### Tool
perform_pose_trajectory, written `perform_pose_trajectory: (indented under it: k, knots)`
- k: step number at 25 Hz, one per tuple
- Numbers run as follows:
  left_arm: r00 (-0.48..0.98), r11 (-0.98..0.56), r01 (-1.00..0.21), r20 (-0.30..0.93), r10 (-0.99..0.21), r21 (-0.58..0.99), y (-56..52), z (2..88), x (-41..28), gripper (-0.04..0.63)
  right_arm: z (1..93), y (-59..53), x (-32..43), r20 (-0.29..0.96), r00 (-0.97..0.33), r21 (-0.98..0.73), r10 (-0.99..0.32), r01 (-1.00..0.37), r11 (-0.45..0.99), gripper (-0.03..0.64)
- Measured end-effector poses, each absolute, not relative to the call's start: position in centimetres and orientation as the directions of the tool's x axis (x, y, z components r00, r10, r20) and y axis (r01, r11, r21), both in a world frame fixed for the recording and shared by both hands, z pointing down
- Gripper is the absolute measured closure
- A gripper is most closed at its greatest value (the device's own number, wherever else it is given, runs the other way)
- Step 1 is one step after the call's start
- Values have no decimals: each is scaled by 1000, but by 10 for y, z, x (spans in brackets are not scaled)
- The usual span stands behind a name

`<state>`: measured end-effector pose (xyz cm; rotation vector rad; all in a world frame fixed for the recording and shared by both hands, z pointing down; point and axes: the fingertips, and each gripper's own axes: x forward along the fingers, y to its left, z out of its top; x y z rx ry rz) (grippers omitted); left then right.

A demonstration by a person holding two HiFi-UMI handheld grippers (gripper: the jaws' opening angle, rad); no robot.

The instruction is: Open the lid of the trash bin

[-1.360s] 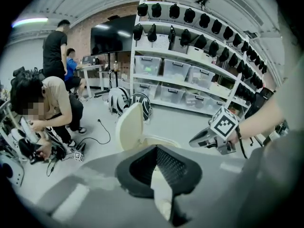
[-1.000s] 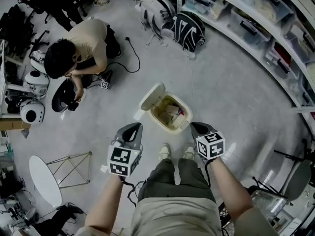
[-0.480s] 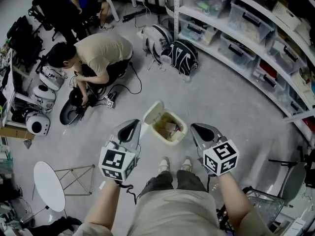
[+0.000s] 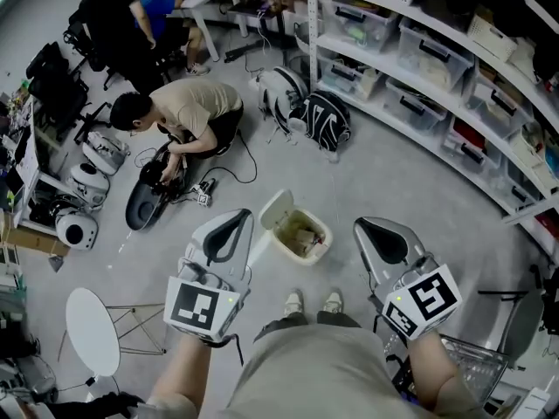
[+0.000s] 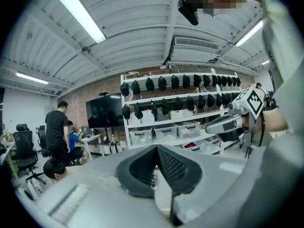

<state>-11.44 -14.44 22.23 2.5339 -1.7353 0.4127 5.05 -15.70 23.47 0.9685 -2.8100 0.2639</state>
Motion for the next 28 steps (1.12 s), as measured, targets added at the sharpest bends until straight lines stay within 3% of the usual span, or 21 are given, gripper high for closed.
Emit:
perform_pose_trajectory:
  k: [7,28]
  knots:
    - [360,-391,-913,217,-907,-117,-125,201,-94,594,178,-143,64,100,-787,-75,-609,-617,784,614]
    - [322,-350,-929,207,-924,-118,-131,199,-89,594,186,-159,73,119,-800,-72,-589,-598,798,614]
